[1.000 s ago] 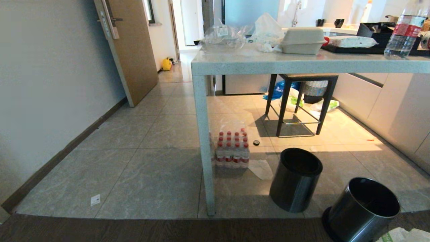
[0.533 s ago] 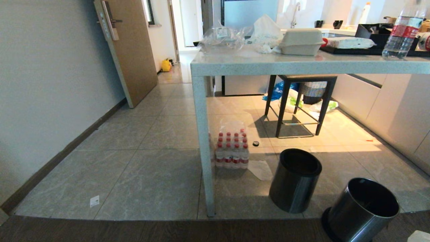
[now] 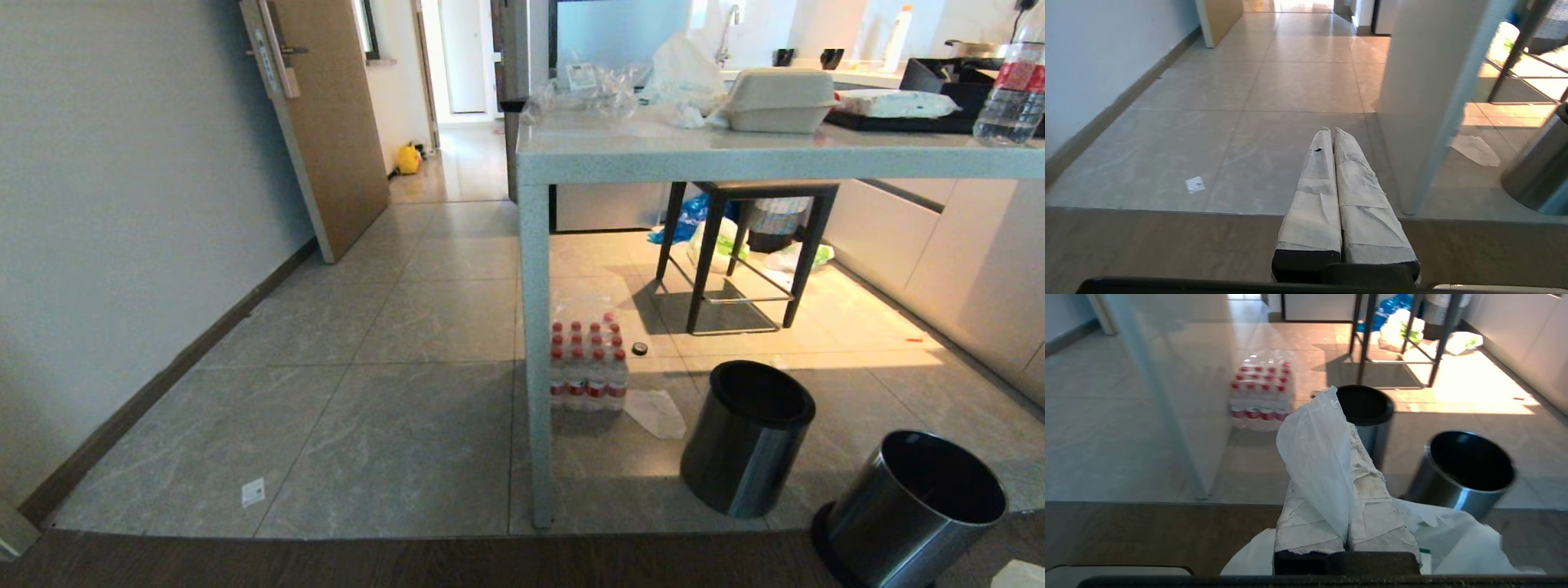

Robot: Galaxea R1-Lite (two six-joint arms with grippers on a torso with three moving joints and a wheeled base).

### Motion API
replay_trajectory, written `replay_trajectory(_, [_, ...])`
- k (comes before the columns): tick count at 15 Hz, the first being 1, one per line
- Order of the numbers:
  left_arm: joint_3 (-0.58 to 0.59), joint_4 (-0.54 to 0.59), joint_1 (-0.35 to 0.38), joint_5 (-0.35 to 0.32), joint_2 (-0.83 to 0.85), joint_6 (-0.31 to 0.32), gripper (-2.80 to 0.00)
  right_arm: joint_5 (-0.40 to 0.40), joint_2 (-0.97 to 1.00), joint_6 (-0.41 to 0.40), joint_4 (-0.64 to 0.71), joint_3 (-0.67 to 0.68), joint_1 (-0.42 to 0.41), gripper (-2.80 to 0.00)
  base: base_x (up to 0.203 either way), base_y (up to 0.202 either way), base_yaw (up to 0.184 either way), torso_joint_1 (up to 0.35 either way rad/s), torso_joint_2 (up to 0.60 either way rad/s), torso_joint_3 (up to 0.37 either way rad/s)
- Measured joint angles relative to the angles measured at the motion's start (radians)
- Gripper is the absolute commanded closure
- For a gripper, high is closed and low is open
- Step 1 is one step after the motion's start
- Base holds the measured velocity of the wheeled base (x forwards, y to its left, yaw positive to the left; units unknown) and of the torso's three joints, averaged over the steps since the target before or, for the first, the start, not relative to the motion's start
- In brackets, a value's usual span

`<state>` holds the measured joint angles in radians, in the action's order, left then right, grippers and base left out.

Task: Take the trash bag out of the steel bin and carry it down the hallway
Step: Put the trash bag at the door

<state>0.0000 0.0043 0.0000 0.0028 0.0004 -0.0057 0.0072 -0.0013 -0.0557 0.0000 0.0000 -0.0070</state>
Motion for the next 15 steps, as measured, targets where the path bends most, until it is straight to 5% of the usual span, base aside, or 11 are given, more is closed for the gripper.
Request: replay_trajectory(15, [0.000, 0.000, 0.000, 0.000, 0.000, 0.000, 0.00, 0.000, 0.000, 0.000, 0.000, 0.000, -0.001, 0.00, 0.000, 0.192, 0.001, 0.002, 0.00, 0.003])
